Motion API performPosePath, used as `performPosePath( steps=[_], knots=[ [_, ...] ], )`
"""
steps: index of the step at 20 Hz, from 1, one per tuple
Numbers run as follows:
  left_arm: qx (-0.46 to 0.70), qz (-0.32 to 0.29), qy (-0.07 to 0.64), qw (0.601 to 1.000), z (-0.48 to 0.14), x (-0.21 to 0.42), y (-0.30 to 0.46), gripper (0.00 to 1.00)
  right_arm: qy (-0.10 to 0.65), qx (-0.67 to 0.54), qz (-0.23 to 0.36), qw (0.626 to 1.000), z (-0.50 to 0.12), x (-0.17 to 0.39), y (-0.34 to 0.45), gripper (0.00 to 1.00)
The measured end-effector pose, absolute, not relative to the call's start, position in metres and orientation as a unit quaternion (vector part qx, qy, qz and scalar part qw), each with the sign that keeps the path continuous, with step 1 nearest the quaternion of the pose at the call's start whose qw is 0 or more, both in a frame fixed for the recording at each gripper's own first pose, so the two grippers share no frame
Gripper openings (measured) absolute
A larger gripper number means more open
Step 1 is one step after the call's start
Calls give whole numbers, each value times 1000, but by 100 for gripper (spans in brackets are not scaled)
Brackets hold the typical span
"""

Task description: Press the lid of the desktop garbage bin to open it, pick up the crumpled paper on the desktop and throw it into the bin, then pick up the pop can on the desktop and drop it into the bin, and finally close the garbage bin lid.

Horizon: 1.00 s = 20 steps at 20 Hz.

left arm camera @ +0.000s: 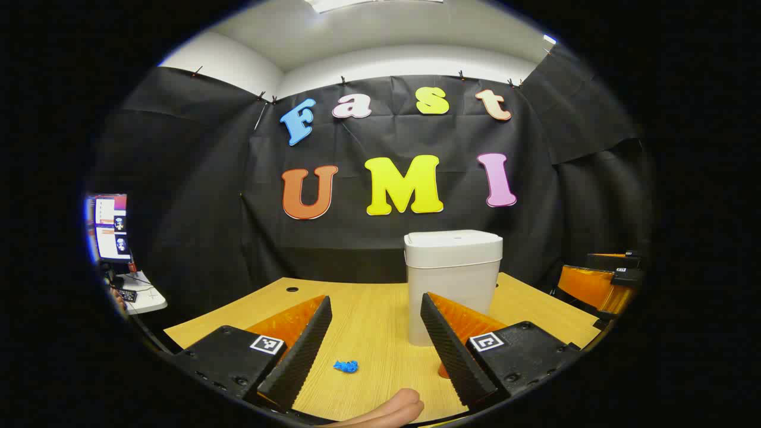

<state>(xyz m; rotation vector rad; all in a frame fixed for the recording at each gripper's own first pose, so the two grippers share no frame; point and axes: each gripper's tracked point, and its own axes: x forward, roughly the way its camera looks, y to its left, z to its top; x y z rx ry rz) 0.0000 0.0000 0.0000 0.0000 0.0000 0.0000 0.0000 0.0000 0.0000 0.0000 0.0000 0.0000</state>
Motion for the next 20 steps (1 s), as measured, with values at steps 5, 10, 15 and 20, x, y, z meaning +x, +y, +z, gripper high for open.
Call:
performPosePath(
  steps=[5,10,15,20],
  knots=[
    [13,0,-16,1000,6,-5,9,97,-5,-32,-1,999,-2,-5,18,95],
    [5,-2,5,1000,-3,0,13,97,-8,-37,-3,999,0,1,25,95],
    [-8,7,26,1000,-12,4,23,97,-10,-27,-8,1000,3,-1,23,95],
    [-10,2,25,1000,-10,4,21,97,-28,-17,-9,999,12,-6,22,95]
  ],
)
